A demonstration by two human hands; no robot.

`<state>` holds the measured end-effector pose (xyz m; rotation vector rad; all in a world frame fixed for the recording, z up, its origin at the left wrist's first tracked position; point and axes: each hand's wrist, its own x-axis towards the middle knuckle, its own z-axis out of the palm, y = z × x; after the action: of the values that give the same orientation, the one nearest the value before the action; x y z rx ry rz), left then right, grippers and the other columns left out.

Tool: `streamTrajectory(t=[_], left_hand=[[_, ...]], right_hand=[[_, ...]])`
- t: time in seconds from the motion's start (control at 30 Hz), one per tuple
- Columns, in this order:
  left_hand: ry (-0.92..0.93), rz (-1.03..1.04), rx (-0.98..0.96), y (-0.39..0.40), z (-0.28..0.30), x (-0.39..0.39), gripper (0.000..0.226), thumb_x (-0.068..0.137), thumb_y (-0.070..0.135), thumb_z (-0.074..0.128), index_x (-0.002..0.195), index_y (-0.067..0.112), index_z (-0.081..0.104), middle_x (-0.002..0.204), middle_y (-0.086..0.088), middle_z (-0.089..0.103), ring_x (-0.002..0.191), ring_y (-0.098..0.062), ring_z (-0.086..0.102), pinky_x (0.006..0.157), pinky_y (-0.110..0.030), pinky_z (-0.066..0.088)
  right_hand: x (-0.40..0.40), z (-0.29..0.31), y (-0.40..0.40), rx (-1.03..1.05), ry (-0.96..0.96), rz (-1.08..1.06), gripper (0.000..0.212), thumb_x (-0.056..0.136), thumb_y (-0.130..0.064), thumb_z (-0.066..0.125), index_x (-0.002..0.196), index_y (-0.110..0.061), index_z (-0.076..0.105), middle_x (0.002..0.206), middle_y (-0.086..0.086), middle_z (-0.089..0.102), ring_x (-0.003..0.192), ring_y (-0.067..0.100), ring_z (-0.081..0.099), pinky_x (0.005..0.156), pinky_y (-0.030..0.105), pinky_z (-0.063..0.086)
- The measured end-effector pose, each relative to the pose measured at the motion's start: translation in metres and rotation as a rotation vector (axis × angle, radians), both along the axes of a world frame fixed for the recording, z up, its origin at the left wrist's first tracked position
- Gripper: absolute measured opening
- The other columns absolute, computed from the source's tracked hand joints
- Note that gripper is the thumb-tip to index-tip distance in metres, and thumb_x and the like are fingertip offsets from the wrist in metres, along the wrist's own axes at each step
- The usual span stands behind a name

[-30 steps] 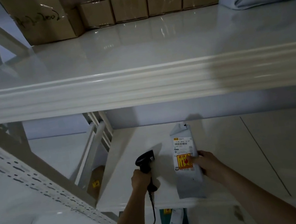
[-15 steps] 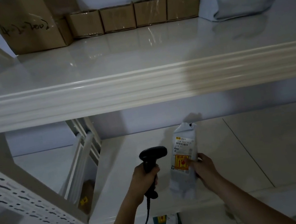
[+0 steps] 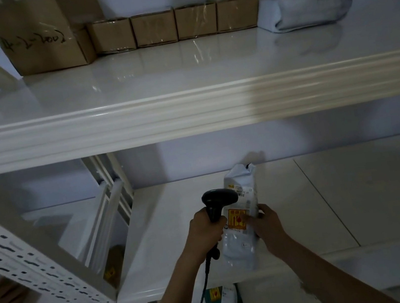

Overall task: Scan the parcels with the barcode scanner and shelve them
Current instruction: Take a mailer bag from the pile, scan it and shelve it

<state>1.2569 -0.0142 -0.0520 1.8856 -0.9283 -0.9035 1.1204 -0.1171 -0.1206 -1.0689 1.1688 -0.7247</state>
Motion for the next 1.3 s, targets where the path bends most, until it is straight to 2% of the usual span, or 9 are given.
streamTrajectory(t=[0.33, 0.5, 0.67, 0.83, 0.93, 1.1, 1.2, 1.27, 1.3], left_hand=[[-0.04, -0.027, -0.013, -0.004, 0.001, -0.003, 0.002, 0.084, 0.013, 0.057, 0.086, 0.013, 0.058, 0.067, -0.004, 0.062, 0.056, -0.014, 0.058, 0.055, -0.023, 0.052], [0.051, 0.055, -0.023, -0.007, -0.019, 0.014, 0.032, 0.084, 0.014, 0.062, 0.112, 0.02, 0.047, 0.083, -0.009, 0.066, 0.063, -0.017, 0.063, 0.055, -0.025, 0.052], [0.146, 0.257, 0.114, -0.004, -0.07, 0.059, 0.033, 0.082, 0.007, 0.071, 0.107, 0.005, 0.048, 0.084, -0.017, 0.066, 0.063, -0.028, 0.065, 0.069, -0.048, 0.057], [-0.07, 0.339, 0.263, 0.008, -0.107, 0.084, 0.028, 0.082, 0.03, 0.075, 0.09, 0.006, 0.064, 0.087, -0.013, 0.066, 0.085, -0.03, 0.063, 0.069, -0.032, 0.045], [-0.099, 0.37, 0.312, 0.009, -0.123, 0.09, 0.036, 0.083, 0.033, 0.074, 0.102, 0.004, 0.065, 0.099, -0.018, 0.068, 0.094, -0.034, 0.063, 0.074, -0.035, 0.048], [-0.141, 0.457, 0.384, 0.012, -0.131, 0.098, 0.037, 0.086, 0.033, 0.072, 0.074, 0.003, 0.054, 0.073, -0.014, 0.058, 0.074, -0.031, 0.056, 0.07, -0.039, 0.047], [-0.148, 0.63, 0.502, 0.002, -0.115, 0.08, 0.062, 0.079, 0.03, 0.077, 0.123, 0.0, 0.046, 0.125, -0.028, 0.045, 0.114, -0.042, 0.044, 0.097, -0.05, 0.042], [-0.298, 0.66, 0.385, -0.005, -0.089, 0.052, 0.074, 0.075, 0.015, 0.078, 0.137, 0.013, 0.039, 0.135, -0.026, 0.037, 0.121, -0.043, 0.038, 0.1, -0.05, 0.038], [-0.409, 0.509, 0.276, -0.01, -0.075, 0.037, 0.076, 0.072, 0.01, 0.078, 0.138, 0.017, 0.042, 0.133, -0.022, 0.043, 0.12, -0.041, 0.043, 0.098, -0.047, 0.041]], right_hand=[[-0.004, -0.001, -0.002, 0.016, -0.002, -0.017, 0.036, 0.084, -0.001, 0.074, 0.114, -0.01, 0.057, 0.1, 0.006, 0.067, 0.083, 0.019, 0.067, 0.065, 0.029, 0.057], [-0.011, 0.001, -0.006, 0.053, -0.007, -0.019, 0.036, 0.085, -0.006, 0.074, 0.117, -0.012, 0.058, 0.106, 0.008, 0.068, 0.09, 0.023, 0.069, 0.067, 0.033, 0.058], [-0.025, 0.006, -0.012, 0.123, -0.022, -0.056, 0.036, 0.087, -0.016, 0.074, 0.12, -0.007, 0.061, 0.11, 0.012, 0.07, 0.094, 0.029, 0.07, 0.079, 0.043, 0.058], [-0.04, 0.019, -0.016, 0.169, -0.088, -0.069, 0.031, 0.089, -0.017, 0.072, 0.116, -0.003, 0.066, 0.106, 0.014, 0.074, 0.092, 0.03, 0.072, 0.071, 0.037, 0.059], [-0.051, 0.029, -0.019, 0.201, -0.088, -0.01, 0.028, 0.09, -0.02, 0.069, 0.112, -0.003, 0.069, 0.101, 0.013, 0.076, 0.091, 0.031, 0.073, 0.069, 0.035, 0.059], [-0.064, 0.043, -0.028, 0.218, -0.035, 0.043, 0.029, 0.091, -0.029, 0.067, 0.108, -0.006, 0.072, 0.095, 0.012, 0.077, 0.087, 0.031, 0.074, 0.067, 0.033, 0.058], [-0.071, 0.048, -0.037, 0.221, -0.041, 0.062, 0.03, 0.091, -0.028, 0.068, 0.11, -0.005, 0.072, 0.095, 0.012, 0.077, 0.088, 0.031, 0.074, 0.072, 0.035, 0.058], [-0.078, 0.055, -0.041, 0.218, -0.032, 0.081, 0.029, 0.09, -0.028, 0.068, 0.108, -0.005, 0.072, 0.093, 0.012, 0.077, 0.085, 0.03, 0.074, 0.068, 0.033, 0.057], [-0.081, 0.059, -0.044, 0.219, -0.02, 0.092, 0.03, 0.09, -0.029, 0.069, 0.107, -0.005, 0.073, 0.092, 0.013, 0.077, 0.083, 0.03, 0.074, 0.066, 0.032, 0.057]])
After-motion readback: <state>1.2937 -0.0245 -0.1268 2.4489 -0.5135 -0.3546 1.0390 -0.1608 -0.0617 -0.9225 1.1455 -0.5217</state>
